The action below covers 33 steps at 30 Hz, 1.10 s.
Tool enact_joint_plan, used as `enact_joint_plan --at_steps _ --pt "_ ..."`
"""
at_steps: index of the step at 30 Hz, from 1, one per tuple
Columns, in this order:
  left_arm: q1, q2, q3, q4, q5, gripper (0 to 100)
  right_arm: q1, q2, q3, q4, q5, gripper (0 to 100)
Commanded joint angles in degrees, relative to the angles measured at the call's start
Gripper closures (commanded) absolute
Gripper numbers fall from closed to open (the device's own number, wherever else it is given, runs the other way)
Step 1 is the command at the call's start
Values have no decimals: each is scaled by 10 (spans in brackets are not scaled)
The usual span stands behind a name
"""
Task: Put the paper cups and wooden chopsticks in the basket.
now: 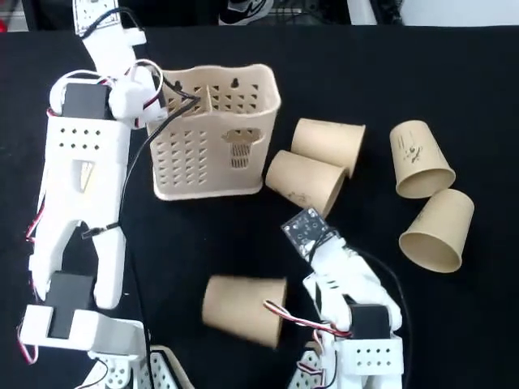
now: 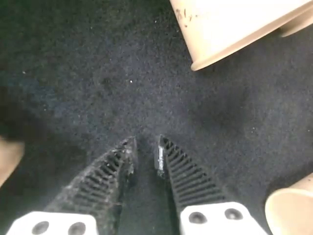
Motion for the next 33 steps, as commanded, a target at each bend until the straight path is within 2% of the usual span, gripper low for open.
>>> enact_joint_plan --at_steps 1,4,10,14,19,26,29,33 --pt "7 -4 -3 2 9 770 -2 -42 -5 -6 2 913" --pt "4 -1 42 -1 10 706 -1 -42 -5 -6 2 911" --pt "3 -5 63 6 4 700 -1 -42 -9 -6 4 910" --pt "6 -4 22 38 -27 699 13 -42 -29 7 8 910" --pt "3 -4 -73 123 -39 699 21 -42 -108 25 64 910" --pt "0 -4 -211 246 -39 700 18 -36 -239 113 178 887" --pt "0 -28 -197 246 -42 704 22 11 -279 121 210 816" --pt "7 -138 -101 246 -124 704 18 143 -377 140 230 819"
